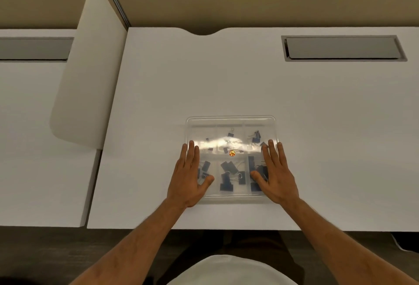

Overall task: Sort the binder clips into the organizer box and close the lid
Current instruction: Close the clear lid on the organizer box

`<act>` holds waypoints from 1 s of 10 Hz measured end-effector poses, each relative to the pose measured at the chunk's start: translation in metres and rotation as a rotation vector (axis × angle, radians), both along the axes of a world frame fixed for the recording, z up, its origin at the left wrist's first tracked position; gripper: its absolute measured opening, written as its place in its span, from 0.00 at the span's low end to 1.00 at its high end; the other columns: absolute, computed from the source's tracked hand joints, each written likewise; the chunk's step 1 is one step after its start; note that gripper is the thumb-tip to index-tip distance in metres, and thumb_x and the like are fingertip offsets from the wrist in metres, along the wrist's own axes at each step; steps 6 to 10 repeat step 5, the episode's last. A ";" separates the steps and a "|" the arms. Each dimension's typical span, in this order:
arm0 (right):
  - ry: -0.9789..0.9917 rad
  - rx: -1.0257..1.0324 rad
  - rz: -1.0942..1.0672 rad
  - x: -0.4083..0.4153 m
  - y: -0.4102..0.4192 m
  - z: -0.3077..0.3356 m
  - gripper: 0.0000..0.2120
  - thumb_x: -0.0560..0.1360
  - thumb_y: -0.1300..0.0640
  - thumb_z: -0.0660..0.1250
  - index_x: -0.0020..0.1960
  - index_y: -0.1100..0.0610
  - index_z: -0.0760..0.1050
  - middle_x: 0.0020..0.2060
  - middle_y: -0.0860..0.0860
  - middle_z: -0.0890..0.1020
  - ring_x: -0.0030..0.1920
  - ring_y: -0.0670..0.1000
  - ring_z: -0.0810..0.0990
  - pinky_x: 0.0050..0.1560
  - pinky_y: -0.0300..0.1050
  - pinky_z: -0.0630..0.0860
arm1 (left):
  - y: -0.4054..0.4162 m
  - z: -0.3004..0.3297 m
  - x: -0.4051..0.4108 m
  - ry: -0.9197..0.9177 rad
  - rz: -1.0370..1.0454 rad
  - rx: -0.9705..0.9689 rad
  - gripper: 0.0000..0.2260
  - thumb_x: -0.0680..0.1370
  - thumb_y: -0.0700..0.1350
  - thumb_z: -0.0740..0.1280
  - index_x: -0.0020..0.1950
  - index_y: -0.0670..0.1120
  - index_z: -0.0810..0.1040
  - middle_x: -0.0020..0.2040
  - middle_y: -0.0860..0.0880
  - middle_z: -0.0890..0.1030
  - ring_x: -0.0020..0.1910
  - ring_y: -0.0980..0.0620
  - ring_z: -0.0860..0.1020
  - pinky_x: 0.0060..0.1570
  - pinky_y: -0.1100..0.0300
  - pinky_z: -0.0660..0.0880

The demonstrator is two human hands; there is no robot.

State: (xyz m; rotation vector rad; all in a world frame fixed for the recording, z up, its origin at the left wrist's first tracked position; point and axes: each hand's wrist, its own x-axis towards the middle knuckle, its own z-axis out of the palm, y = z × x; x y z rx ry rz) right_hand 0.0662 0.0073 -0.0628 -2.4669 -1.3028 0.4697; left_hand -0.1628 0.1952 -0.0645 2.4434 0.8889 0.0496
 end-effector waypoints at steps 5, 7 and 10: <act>-0.154 -0.303 0.116 0.002 -0.001 0.018 0.44 0.74 0.27 0.33 0.78 0.56 0.31 0.77 0.53 0.30 0.77 0.55 0.29 0.77 0.63 0.43 | 0.002 0.019 -0.001 0.163 -0.101 0.162 0.41 0.79 0.69 0.48 0.79 0.45 0.35 0.79 0.46 0.32 0.78 0.49 0.32 0.77 0.45 0.46; -0.154 -0.303 0.116 0.002 -0.001 0.018 0.44 0.74 0.27 0.33 0.78 0.56 0.31 0.77 0.53 0.30 0.77 0.55 0.29 0.77 0.63 0.43 | 0.002 0.019 -0.001 0.163 -0.101 0.162 0.41 0.79 0.69 0.48 0.79 0.45 0.35 0.79 0.46 0.32 0.78 0.49 0.32 0.77 0.45 0.46; -0.154 -0.303 0.116 0.002 -0.001 0.018 0.44 0.74 0.27 0.33 0.78 0.56 0.31 0.77 0.53 0.30 0.77 0.55 0.29 0.77 0.63 0.43 | 0.002 0.019 -0.001 0.163 -0.101 0.162 0.41 0.79 0.69 0.48 0.79 0.45 0.35 0.79 0.46 0.32 0.78 0.49 0.32 0.77 0.45 0.46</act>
